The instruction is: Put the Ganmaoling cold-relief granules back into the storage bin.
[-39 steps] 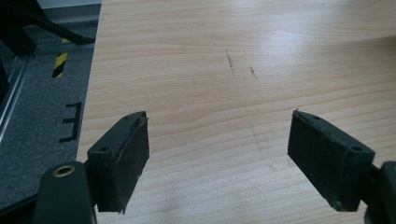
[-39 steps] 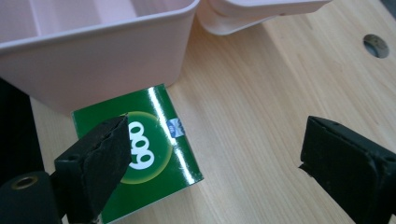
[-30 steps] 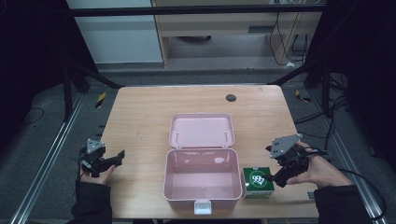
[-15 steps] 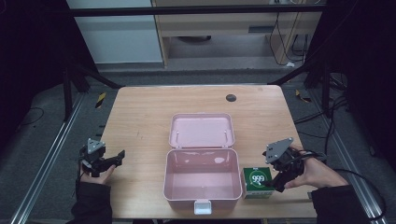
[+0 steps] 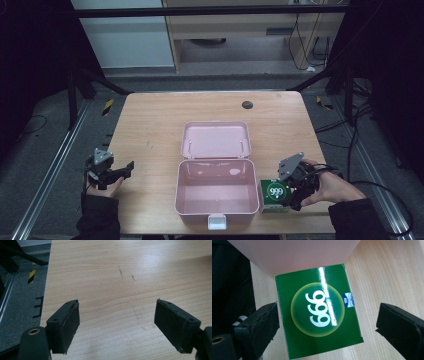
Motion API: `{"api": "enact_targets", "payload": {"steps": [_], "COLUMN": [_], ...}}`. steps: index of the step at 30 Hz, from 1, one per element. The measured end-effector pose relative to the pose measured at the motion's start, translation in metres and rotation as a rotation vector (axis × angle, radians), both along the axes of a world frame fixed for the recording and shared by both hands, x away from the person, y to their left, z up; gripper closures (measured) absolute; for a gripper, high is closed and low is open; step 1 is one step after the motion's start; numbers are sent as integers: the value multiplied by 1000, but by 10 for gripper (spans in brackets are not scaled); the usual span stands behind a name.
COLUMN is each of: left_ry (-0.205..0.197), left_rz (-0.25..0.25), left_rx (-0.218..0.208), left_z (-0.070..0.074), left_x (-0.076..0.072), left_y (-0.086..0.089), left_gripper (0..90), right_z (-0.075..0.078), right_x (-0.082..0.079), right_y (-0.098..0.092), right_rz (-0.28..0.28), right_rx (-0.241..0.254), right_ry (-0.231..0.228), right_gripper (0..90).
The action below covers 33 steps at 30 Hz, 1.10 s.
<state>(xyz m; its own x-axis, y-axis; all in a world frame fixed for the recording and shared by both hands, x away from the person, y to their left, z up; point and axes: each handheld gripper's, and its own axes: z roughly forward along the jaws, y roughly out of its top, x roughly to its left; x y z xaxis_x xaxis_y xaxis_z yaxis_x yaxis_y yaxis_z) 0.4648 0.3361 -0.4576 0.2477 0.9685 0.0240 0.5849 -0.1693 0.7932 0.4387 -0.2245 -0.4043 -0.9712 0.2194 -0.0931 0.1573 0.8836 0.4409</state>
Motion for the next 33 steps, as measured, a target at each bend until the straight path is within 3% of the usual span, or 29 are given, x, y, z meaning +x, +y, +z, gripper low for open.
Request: {"api": "enact_targets", "payload": {"steps": [3, 33], "left_ry": [-1, -1], "left_rz": [0, -4], "left_rx": [1, 11], "left_z": [0, 0], "left_x": [0, 1], "left_y": [0, -1], "left_gripper": [196, 193], "right_z": [-6, -34], "right_x": [0, 5], "right_y": [3, 18], "right_rz": [10, 57], "right_rx": [-24, -97], "right_ry": [11, 60], "right_gripper": [40, 83]}}
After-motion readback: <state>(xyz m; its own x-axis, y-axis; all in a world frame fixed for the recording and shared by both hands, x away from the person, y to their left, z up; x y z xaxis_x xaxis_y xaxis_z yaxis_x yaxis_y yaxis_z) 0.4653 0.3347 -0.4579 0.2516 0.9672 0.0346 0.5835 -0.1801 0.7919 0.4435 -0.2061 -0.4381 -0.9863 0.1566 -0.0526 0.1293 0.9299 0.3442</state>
